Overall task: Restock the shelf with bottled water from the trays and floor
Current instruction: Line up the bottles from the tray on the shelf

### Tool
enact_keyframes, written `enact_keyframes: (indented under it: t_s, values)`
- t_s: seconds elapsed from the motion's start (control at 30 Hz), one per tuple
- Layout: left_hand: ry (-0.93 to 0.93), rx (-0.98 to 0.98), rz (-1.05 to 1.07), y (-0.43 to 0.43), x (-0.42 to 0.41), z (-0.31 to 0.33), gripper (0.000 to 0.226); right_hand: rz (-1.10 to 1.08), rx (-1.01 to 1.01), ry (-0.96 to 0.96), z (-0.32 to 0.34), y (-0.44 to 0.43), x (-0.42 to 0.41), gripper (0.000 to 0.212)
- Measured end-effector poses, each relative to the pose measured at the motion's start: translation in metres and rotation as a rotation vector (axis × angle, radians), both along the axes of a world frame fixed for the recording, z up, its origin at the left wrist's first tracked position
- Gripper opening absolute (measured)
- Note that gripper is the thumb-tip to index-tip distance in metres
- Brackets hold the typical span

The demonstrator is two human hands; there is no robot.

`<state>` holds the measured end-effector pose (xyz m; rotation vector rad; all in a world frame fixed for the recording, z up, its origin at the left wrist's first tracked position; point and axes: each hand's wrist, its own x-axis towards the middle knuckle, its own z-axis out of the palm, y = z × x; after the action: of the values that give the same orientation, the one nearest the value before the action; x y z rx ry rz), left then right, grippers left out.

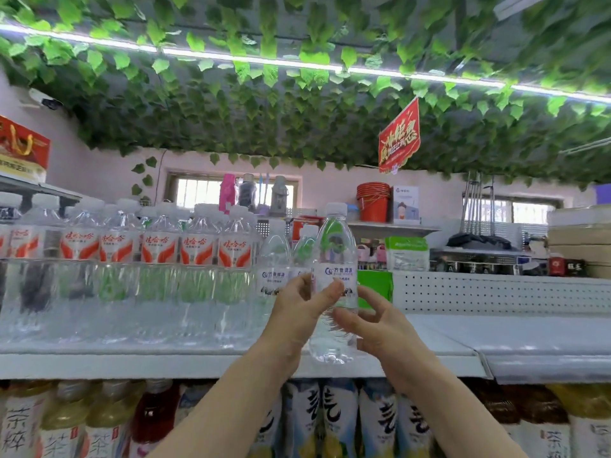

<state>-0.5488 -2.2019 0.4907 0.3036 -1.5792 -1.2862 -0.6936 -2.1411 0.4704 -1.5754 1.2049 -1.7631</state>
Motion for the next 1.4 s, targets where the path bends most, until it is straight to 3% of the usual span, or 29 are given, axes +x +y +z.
enact_keyframes:
  t_s: [0.13,0.23,0.37,0.47,0.57,0.7,0.77,0.83,0.97,1.0,1.13,1.17,1.3,1.4]
  values:
    - [-0.052,-0.121,0.138,-0.006,-0.008,0.023,0.054,0.033,0.003,-0.005,0.01,-0.014,-0.014,0.09]
    - [-0.141,-0.382,0.298,-0.018,-0.004,0.059,0.085,0.063,0.022,0.011,0.014,-0.024,-0.021,0.078]
    - [-0.494,-0.748,0.442,-0.038,0.001,0.109,0.096,0.086,0.039,0.013,0.015,-0.044,-0.029,0.083]
    - [-0.674,-0.863,0.603,-0.052,-0.001,0.125,0.097,0.06,0.038,-0.008,0.013,-0.06,-0.03,0.099]
    - [-0.754,-0.912,0.695,-0.061,-0.002,0.128,0.093,0.061,0.046,-0.02,0.005,-0.074,-0.028,0.094]
    - [-0.794,-0.938,0.719,-0.072,0.002,0.12,0.09,0.078,0.057,0.012,-0.005,-0.087,-0.024,0.049]
    - [-0.792,-0.951,0.733,-0.075,0.004,0.115,0.09,0.1,0.05,0.026,-0.008,-0.091,-0.023,0.04]
    - [-0.771,-0.949,0.733,-0.077,0.006,0.113,0.088,0.094,0.034,0.042,-0.012,-0.096,-0.024,0.048]
    - [-0.755,-0.946,0.732,-0.079,0.009,0.11,0.088,0.067,0.012,0.075,-0.018,-0.11,-0.027,0.094]
    - [-0.754,-0.942,0.731,-0.08,0.009,0.11,0.088,0.072,0.017,0.077,-0.019,-0.111,-0.028,0.097]
    - [-0.773,-0.938,0.737,-0.081,0.009,0.11,0.088,0.083,0.004,0.093,-0.018,-0.112,-0.03,0.051]
    - [-0.786,-0.941,0.745,-0.082,0.009,0.11,0.088,0.077,0.004,0.102,-0.017,-0.112,-0.029,0.048]
    - [-0.813,-0.95,0.772,-0.082,0.009,0.109,0.09,0.064,0.01,0.1,-0.018,-0.114,-0.024,0.081]
    - [-0.819,-0.952,0.768,-0.082,0.009,0.108,0.091,0.033,0.001,0.142,-0.02,-0.114,-0.025,0.077]
